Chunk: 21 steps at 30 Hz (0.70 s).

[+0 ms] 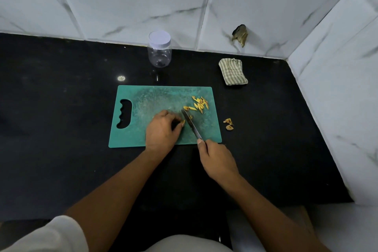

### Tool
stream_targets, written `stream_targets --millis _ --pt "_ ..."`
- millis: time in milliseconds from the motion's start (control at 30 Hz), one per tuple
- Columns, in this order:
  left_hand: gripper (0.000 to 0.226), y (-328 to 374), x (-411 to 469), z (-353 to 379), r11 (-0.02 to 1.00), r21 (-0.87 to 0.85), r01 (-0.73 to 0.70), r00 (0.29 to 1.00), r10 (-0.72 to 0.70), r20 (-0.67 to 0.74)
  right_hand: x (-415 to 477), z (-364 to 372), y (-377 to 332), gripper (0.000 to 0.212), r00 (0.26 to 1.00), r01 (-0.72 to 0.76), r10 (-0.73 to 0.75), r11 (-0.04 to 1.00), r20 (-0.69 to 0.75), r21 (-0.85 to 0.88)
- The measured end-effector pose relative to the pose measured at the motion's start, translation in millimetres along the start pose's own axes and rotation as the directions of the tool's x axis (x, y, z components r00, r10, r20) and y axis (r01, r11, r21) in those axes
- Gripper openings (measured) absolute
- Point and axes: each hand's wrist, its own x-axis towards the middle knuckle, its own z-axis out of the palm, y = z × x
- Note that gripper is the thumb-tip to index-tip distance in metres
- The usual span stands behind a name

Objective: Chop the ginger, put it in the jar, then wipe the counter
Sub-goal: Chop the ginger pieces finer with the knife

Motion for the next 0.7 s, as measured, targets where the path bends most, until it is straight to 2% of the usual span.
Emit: stream_targets --millis 300,700 --pt "0.013 0.2 -1.2 -1.9 1.000 -0.010 -0.009 1.000 0.009 -0.003 2.1 2.7 1.0 0.046 1.000 0.021 -0.021 0.989 0.000 -0.144" --pt "0.014 1.1 -1.1 -1.0 0.999 -0.019 0.027 1.000 -0.027 0.000 -4.1 4.9 11.1 0.045 0.997 0.070 -0.074 0.984 -0.019 -0.161"
